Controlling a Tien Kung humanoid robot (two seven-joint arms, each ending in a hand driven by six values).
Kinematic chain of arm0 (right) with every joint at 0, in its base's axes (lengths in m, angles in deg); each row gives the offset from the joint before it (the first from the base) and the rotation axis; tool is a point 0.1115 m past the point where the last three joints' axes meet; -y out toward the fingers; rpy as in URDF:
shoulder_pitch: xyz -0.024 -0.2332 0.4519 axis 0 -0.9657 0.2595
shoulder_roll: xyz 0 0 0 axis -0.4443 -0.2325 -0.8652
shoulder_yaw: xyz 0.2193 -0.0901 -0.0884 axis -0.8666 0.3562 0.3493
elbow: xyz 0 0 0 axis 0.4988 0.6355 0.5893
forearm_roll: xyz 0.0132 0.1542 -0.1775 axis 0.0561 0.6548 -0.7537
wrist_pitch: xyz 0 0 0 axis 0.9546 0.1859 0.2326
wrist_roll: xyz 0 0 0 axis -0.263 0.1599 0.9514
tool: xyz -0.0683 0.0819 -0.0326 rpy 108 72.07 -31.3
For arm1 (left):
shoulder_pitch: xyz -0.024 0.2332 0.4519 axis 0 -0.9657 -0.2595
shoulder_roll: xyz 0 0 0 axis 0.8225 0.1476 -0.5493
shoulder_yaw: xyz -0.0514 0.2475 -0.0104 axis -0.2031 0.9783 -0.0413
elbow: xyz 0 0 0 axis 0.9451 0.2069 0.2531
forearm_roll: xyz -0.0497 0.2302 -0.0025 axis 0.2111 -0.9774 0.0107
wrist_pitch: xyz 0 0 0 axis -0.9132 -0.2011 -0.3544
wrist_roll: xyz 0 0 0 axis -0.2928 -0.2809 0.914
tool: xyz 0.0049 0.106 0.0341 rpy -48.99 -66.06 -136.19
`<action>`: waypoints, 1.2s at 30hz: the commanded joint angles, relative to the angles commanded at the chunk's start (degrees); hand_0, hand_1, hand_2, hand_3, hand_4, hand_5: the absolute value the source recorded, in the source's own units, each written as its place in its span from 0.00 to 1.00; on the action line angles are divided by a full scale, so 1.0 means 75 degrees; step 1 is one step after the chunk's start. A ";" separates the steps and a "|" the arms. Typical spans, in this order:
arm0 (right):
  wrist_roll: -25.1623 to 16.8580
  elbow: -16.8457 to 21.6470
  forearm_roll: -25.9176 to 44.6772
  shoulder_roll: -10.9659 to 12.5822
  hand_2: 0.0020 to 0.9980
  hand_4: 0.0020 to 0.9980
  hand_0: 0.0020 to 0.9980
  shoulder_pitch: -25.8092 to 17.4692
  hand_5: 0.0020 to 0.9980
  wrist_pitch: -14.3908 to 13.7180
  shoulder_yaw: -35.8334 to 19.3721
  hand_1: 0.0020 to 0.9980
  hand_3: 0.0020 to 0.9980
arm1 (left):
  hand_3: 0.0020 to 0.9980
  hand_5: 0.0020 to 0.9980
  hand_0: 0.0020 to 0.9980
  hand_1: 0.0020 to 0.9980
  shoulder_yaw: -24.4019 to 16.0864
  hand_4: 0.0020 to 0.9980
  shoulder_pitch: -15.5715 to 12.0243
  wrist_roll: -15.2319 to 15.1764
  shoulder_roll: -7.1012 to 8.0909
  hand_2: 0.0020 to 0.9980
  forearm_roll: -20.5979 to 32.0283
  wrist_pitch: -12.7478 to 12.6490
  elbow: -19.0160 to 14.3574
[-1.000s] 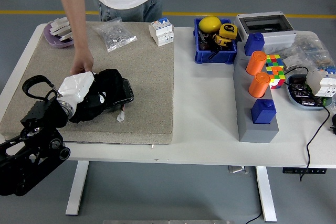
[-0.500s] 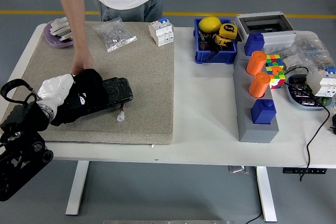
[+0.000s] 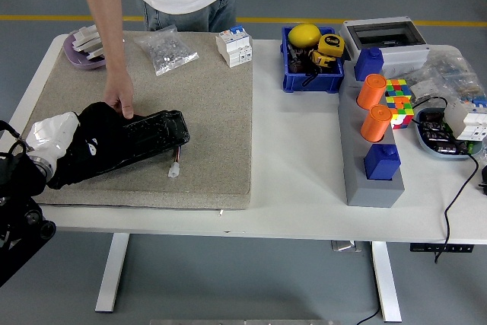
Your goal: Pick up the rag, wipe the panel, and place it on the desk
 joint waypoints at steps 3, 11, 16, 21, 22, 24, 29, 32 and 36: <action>0.0003 0.0002 -0.0001 0.0000 0.64 1.00 0.75 0.0001 0.63 0.0000 0.0000 0.62 0.63 | 0.54 0.00 0.20 0.16 -0.0194 0.27 -0.0066 -0.0004 0.0036 0.54 -0.0038 -0.0003 0.0091; 0.0007 0.0012 -0.0028 -0.0008 0.64 1.00 0.75 0.0013 0.63 -0.0006 -0.0029 0.62 0.62 | 0.54 0.00 0.20 0.16 -0.0647 0.28 -0.0109 -0.0018 0.0152 0.54 -0.0150 -0.0029 0.0266; 0.0012 0.0020 -0.0038 -0.0009 0.64 1.00 0.75 0.0018 0.63 -0.0005 -0.0025 0.62 0.62 | 0.54 0.00 0.20 0.16 -0.0822 0.28 -0.0092 -0.0048 0.0197 0.54 -0.0142 -0.0054 0.0472; 0.0012 0.0034 -0.0055 -0.0015 0.64 1.00 0.75 0.0020 0.63 -0.0014 -0.0048 0.62 0.62 | 0.54 0.00 0.20 0.16 -0.0875 0.28 -0.0024 -0.0178 0.0199 0.54 0.0037 -0.0210 0.0803; 0.0013 0.0037 -0.0054 -0.0019 0.64 1.00 0.75 0.0022 0.63 -0.0014 -0.0043 0.62 0.62 | 0.54 0.00 0.20 0.16 -0.0861 0.28 0.0013 -0.0207 0.0182 0.54 0.0073 -0.0242 0.0916; 0.0012 0.0044 -0.0053 -0.0026 0.64 1.00 0.75 0.0025 0.64 -0.0018 -0.0054 0.62 0.62 | 0.54 0.00 0.20 0.16 -0.0797 0.28 0.0101 -0.0334 0.0149 0.54 0.0231 -0.0388 0.1177; 0.0016 0.0065 -0.0076 -0.0039 0.64 1.00 0.75 0.0051 0.64 -0.0027 -0.0050 0.62 0.62 | 0.56 0.00 0.22 0.24 -0.0584 0.38 0.0328 -0.0806 0.0050 0.55 0.0639 -0.0814 0.1940; 0.0016 0.0082 -0.0095 -0.0039 0.64 1.00 0.75 0.0058 0.64 -0.0035 -0.0079 0.62 0.62 | 0.56 0.00 0.22 0.24 -0.0494 0.38 0.0428 -0.1251 0.0016 0.55 0.0706 -0.1088 0.2226; 0.0017 0.0087 -0.0095 -0.0045 0.64 1.00 0.75 0.0064 0.63 -0.0033 -0.0076 0.61 0.62 | 0.56 0.00 0.36 0.47 -0.0372 0.58 0.0560 -0.1734 0.0021 0.56 0.0702 -0.1190 0.2488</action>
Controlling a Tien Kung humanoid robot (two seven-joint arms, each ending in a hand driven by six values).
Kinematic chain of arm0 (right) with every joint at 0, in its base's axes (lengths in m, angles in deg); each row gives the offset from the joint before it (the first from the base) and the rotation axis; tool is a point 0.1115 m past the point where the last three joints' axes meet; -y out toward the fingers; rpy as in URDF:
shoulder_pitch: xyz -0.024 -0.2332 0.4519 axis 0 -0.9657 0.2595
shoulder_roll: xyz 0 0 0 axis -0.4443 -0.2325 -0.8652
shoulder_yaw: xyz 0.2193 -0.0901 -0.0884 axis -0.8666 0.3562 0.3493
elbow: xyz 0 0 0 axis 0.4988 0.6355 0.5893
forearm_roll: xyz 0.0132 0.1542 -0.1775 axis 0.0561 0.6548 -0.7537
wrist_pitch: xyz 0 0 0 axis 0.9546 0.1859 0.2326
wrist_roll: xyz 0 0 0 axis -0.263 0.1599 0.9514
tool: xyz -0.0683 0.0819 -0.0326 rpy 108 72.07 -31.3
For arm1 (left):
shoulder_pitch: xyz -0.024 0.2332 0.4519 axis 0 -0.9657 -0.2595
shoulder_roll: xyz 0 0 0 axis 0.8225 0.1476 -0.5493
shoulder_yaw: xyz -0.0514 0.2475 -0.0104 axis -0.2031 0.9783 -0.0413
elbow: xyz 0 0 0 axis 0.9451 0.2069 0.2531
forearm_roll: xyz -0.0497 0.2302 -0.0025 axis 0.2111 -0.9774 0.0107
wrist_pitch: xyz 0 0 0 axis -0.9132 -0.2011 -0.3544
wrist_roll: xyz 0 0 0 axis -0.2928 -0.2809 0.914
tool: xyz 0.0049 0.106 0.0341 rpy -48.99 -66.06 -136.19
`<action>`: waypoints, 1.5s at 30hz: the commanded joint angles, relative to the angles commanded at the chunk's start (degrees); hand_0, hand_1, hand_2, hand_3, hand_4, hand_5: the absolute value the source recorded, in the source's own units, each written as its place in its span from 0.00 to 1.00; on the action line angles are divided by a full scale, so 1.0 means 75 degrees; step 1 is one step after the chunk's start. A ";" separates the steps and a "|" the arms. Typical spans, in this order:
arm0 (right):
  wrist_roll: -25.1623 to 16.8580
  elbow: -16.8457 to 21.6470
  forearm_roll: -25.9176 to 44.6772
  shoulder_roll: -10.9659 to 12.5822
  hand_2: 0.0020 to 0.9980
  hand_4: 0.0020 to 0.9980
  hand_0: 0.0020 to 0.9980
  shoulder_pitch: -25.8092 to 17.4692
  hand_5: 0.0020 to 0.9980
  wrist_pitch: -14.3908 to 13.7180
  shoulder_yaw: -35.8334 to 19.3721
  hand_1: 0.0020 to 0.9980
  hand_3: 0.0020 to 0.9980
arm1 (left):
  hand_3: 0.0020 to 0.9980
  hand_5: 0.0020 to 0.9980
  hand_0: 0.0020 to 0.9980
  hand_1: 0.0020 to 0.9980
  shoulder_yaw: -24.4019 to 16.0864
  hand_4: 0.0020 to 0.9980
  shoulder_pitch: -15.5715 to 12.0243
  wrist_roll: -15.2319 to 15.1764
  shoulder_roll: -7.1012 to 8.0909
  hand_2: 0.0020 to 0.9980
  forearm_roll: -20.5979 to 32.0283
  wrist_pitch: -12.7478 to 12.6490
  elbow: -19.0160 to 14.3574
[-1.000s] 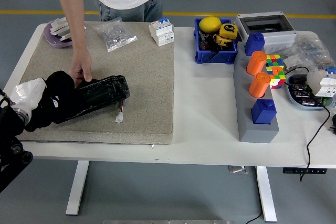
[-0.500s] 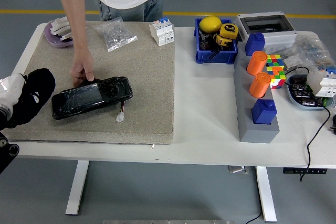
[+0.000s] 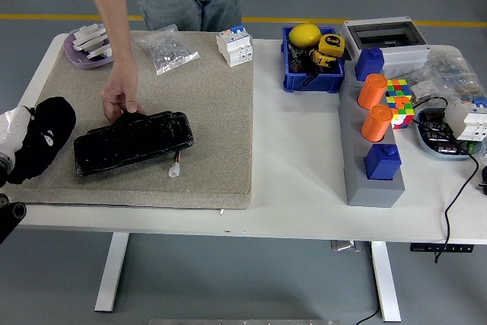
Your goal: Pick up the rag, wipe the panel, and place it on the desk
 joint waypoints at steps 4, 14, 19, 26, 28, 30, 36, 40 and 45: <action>-0.0003 0.0002 -0.0008 -0.0002 0.64 1.00 0.75 0.0005 0.63 -0.0003 -0.0015 0.61 0.62 | 0.56 0.00 0.36 0.47 0.0085 0.58 0.0036 -0.0270 0.0054 0.56 -0.0055 0.0081 0.0058; -0.0010 0.0006 -0.0034 0.0003 0.64 1.00 0.75 0.0014 0.64 -0.0015 -0.0031 0.61 0.62 | 0.56 0.00 0.55 0.69 0.0176 0.69 0.0065 -0.0199 0.0206 0.59 -0.0433 0.0548 0.0011; -0.0008 0.0010 -0.0062 0.0012 0.64 1.00 0.75 0.0015 0.64 -0.0023 -0.0047 0.61 0.62 | 0.60 0.01 0.62 0.75 0.0095 0.81 0.0041 -0.0104 0.0302 0.70 -0.0447 0.0752 -0.0063; -0.0002 0.0006 -0.0056 0.0030 0.64 1.00 0.75 0.0009 0.64 -0.0027 -0.0035 0.61 0.62 | 0.65 0.08 0.65 0.77 0.0035 0.88 0.0018 -0.0145 0.0423 0.76 -0.0215 0.0900 -0.0208; -0.0004 0.0006 -0.0065 0.0031 0.64 1.00 0.75 0.0014 0.64 -0.0036 -0.0032 0.61 0.62 | 0.65 0.08 0.65 0.77 0.0033 0.88 0.0015 -0.0175 0.0431 0.76 0.0045 0.1027 -0.0211; -0.0004 0.0007 -0.0070 0.0032 0.63 1.00 0.75 0.0022 0.64 -0.0040 -0.0023 0.61 0.62 | 0.78 0.17 0.67 0.79 0.0044 0.97 0.0013 -0.0217 0.0432 0.79 0.0199 0.1088 -0.0206; -0.0004 0.0003 -0.0063 0.0044 0.63 1.00 0.75 0.0018 0.63 -0.0054 0.0011 0.61 0.62 | 0.80 0.22 0.69 0.81 -0.0015 1.00 -0.0003 -0.0220 0.0466 0.81 0.0224 0.1266 -0.0420; -0.0007 -0.0005 -0.0051 0.0050 0.63 1.00 0.75 -0.0001 0.63 -0.0055 0.0028 0.61 0.62 | 0.80 0.22 0.69 0.81 -0.0085 1.00 -0.0018 -0.0218 0.0555 0.81 0.0389 0.1347 -0.0585; -0.0009 -0.0006 -0.0061 0.0046 0.63 1.00 0.75 0.0000 0.63 -0.0056 0.0033 0.61 0.62 | 0.80 0.24 0.69 0.82 -0.0158 1.00 -0.0038 -0.0208 0.0596 0.82 0.0612 0.1409 -0.0659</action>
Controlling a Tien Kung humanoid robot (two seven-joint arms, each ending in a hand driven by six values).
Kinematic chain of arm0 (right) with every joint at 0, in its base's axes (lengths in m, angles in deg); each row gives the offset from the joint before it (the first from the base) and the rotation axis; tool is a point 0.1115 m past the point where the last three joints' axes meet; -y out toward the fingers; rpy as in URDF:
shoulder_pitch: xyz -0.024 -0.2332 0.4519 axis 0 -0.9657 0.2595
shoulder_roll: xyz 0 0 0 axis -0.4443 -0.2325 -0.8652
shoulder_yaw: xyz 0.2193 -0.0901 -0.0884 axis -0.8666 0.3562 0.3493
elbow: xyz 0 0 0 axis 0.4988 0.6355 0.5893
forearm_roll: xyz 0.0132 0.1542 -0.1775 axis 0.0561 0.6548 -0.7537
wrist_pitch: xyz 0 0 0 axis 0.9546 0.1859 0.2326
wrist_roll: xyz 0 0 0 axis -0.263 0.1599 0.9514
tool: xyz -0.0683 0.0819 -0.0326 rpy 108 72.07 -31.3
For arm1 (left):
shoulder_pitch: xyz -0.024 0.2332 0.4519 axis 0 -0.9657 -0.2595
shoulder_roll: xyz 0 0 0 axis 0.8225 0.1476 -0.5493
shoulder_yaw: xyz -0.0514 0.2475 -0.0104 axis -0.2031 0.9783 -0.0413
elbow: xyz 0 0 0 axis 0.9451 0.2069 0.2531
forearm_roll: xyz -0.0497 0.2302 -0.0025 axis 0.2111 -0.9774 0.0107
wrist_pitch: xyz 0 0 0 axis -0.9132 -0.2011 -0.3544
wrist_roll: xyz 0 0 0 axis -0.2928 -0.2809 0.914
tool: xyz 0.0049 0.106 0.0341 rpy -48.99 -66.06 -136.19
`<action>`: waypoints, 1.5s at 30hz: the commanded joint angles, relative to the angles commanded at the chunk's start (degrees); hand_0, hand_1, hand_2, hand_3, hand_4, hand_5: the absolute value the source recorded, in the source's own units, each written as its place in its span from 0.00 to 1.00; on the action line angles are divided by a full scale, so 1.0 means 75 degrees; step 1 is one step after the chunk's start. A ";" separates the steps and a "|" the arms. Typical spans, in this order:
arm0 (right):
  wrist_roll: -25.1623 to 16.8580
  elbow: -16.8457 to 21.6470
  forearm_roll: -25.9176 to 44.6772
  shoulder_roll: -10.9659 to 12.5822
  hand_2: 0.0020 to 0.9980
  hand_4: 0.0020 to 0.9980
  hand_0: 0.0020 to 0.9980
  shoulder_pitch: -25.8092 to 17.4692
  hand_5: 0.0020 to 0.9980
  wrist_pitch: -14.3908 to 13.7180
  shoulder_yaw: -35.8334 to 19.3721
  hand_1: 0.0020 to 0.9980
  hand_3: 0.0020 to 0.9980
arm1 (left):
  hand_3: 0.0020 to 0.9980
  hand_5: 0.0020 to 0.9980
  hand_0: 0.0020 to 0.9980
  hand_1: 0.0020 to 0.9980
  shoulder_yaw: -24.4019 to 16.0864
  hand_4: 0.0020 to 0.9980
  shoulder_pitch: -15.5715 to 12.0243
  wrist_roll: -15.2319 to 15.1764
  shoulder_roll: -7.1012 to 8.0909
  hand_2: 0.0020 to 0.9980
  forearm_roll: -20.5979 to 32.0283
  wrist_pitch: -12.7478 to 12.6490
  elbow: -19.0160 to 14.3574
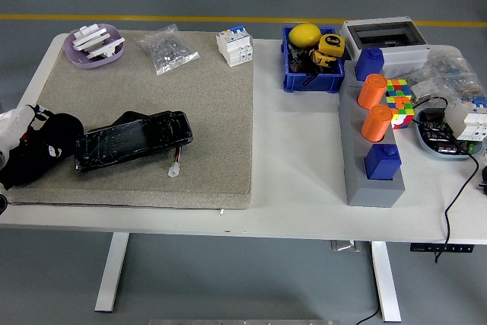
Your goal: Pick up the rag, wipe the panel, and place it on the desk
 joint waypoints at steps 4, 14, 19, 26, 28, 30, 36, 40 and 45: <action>-0.0001 -0.0001 -0.0008 0.0001 0.63 1.00 0.75 0.0006 0.63 0.0000 0.0016 0.61 0.62 | 0.80 0.26 0.70 0.82 -0.0156 1.00 -0.0044 -0.0034 0.0030 0.83 0.0211 0.0060 -0.0047; 0.0010 -0.0007 -0.0009 0.0039 0.63 1.00 0.75 -0.0002 0.63 0.0011 0.0112 0.61 0.62 | 0.81 0.49 0.82 0.88 -0.1177 1.00 -0.0528 -0.0411 0.0137 0.85 0.0510 0.0237 -0.0564; 0.0011 -0.0006 -0.0011 0.0045 0.63 1.00 0.75 -0.0004 0.63 0.0016 0.0120 0.61 0.62 | 0.81 0.49 0.82 0.88 -0.1944 1.00 -0.0855 -0.0688 0.0057 0.85 0.0615 0.0440 -0.0987; 0.0012 -0.0008 -0.0034 0.0013 0.63 1.00 0.75 -0.0051 0.63 0.0014 0.0010 0.61 0.62 | 0.81 0.75 0.93 0.92 -0.3077 1.00 -0.1182 -0.1363 -0.0323 0.84 0.1335 0.0408 -0.1444; 0.0013 -0.0006 -0.0060 0.0000 0.63 1.00 0.75 -0.0083 0.63 0.0012 -0.0048 0.61 0.62 | 0.81 0.75 0.93 0.92 -0.3337 1.00 -0.1223 -0.1658 -0.0488 0.84 0.1653 0.0300 -0.1514; 0.0016 -0.0007 -0.0075 -0.0007 0.63 1.00 0.75 -0.0110 0.63 0.0015 -0.0082 0.61 0.62 | 0.81 0.75 0.93 0.92 -0.3544 1.00 -0.1224 -0.1959 -0.0642 0.84 0.1955 0.0199 -0.1571; 0.0012 -0.0007 -0.0108 -0.0017 0.63 1.00 0.75 -0.0148 0.64 0.0044 -0.0162 0.61 0.62 | 0.81 0.77 0.93 0.90 -0.4025 1.00 -0.1229 -0.2305 -0.1020 0.81 0.2285 0.0074 -0.1825; 0.0008 -0.0007 -0.0112 -0.0011 0.63 1.00 0.75 -0.0165 0.63 0.0090 -0.0191 0.61 0.62 | 0.80 0.78 0.93 0.90 -0.4143 1.00 -0.1271 -0.2290 -0.1135 0.80 0.2297 0.0068 -0.1904; -0.0002 0.0016 -0.0164 -0.0038 0.64 1.00 0.75 -0.0181 0.64 0.0144 -0.0254 0.61 0.62 | 0.79 0.79 0.93 0.90 -0.4283 1.00 -0.1363 -0.2260 -0.1251 0.81 0.2230 0.0063 -0.1953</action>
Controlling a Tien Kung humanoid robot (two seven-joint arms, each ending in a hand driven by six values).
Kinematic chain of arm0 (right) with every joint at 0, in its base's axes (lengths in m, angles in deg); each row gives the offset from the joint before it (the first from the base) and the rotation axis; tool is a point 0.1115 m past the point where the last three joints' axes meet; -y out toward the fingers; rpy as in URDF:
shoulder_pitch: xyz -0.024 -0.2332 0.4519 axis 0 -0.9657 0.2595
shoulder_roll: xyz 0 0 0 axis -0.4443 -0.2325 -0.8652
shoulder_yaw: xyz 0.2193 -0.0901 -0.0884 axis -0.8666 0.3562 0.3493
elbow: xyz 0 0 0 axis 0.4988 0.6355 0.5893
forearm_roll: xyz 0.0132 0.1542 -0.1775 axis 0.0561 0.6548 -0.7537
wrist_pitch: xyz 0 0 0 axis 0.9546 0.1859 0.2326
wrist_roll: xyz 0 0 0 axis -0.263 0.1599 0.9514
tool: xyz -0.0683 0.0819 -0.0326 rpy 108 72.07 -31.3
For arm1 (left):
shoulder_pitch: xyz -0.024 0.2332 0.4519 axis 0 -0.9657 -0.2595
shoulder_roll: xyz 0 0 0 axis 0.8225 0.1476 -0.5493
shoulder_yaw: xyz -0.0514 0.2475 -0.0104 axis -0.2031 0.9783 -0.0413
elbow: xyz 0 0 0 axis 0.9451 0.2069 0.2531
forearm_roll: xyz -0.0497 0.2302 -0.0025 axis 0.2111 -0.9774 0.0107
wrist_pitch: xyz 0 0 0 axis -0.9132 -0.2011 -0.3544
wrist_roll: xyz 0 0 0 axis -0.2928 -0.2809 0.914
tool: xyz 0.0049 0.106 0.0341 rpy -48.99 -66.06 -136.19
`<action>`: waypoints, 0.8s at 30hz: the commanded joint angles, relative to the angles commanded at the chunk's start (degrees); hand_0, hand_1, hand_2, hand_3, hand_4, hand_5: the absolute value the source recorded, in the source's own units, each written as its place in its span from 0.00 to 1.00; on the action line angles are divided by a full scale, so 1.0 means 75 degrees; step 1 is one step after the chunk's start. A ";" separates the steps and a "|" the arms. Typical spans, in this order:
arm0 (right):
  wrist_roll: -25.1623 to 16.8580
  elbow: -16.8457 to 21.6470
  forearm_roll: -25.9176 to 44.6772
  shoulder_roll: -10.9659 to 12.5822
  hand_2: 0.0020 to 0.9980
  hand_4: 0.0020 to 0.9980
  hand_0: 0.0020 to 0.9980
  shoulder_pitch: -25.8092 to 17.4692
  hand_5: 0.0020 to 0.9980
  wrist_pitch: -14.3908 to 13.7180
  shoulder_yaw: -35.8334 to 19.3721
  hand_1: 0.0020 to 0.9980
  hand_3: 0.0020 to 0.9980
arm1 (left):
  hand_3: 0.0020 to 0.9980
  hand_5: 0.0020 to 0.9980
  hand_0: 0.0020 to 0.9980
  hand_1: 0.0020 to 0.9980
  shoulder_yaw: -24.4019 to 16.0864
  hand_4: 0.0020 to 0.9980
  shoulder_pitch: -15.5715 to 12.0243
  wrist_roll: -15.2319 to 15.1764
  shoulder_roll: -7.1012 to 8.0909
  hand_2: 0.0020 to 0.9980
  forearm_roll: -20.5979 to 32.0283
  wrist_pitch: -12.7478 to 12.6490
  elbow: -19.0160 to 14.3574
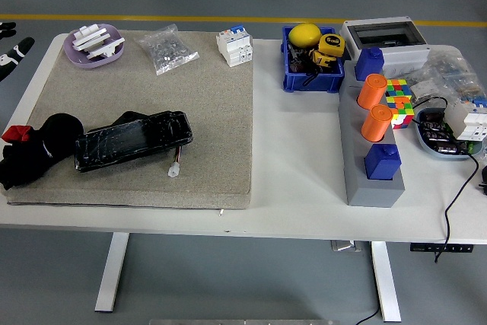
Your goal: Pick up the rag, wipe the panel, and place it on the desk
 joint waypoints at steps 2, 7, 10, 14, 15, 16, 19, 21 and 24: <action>-0.0005 0.0022 -0.0040 -0.0016 0.64 1.00 0.75 -0.0009 0.64 0.0017 -0.0031 0.61 0.62 | 0.79 0.79 0.93 0.90 -0.0076 1.00 -0.0062 -0.0007 -0.0048 0.81 0.0017 -0.0011 -0.0028; -0.0021 0.0064 -0.0014 -0.0037 0.64 1.00 0.75 -0.0022 0.64 0.0048 0.0045 0.61 0.62 | 0.79 0.79 0.94 0.90 -0.0171 1.00 -0.0166 0.0011 -0.0166 0.81 -0.0012 -0.0014 -0.0083; -0.0029 0.0039 0.0188 -0.0076 0.64 1.00 0.75 -0.0065 0.64 0.0087 0.0268 0.61 0.62 | 0.79 0.79 0.94 0.90 -0.0230 1.00 -0.0229 -0.0005 -0.0245 0.81 -0.0020 -0.0033 -0.0161; -0.0038 0.0043 0.0248 -0.0125 0.64 1.00 0.75 -0.0086 0.64 0.0101 0.0363 0.61 0.62 | 0.79 0.79 0.94 0.89 -0.0230 1.00 -0.0245 0.0010 -0.0219 0.81 -0.0045 -0.0045 -0.0194; -0.0038 0.0040 0.0251 -0.0133 0.64 1.00 0.75 -0.0095 0.64 0.0101 0.0354 0.61 0.62 | 0.79 0.79 0.94 0.89 -0.0231 1.00 -0.0246 0.0009 -0.0205 0.81 -0.0042 -0.0046 -0.0199; -0.0032 0.0039 0.0239 -0.0140 0.64 1.00 0.75 -0.0114 0.64 0.0100 0.0317 0.61 0.62 | 0.79 0.79 0.94 0.89 -0.0238 1.00 -0.0251 0.0001 -0.0187 0.81 -0.0038 -0.0052 -0.0211; -0.0016 0.0045 0.0220 -0.0132 0.64 1.00 0.75 -0.0140 0.63 0.0104 0.0282 0.61 0.62 | 0.78 0.78 0.94 0.89 -0.0253 1.00 -0.0273 -0.0014 -0.0167 0.80 -0.0005 -0.0072 -0.0202; -0.0002 0.0047 0.0226 -0.0108 0.64 1.00 0.75 -0.0140 0.63 0.0107 0.0306 0.61 0.62 | 0.78 0.78 0.94 0.89 -0.0245 1.00 -0.0305 -0.0007 -0.0157 0.80 -0.0016 -0.0068 -0.0185; 0.0019 0.0039 0.0244 -0.0083 0.64 1.00 0.75 -0.0129 0.63 0.0108 0.0333 0.61 0.62 | 0.78 0.78 0.94 0.89 -0.0249 1.00 -0.0358 -0.0005 -0.0163 0.80 -0.0023 -0.0063 -0.0186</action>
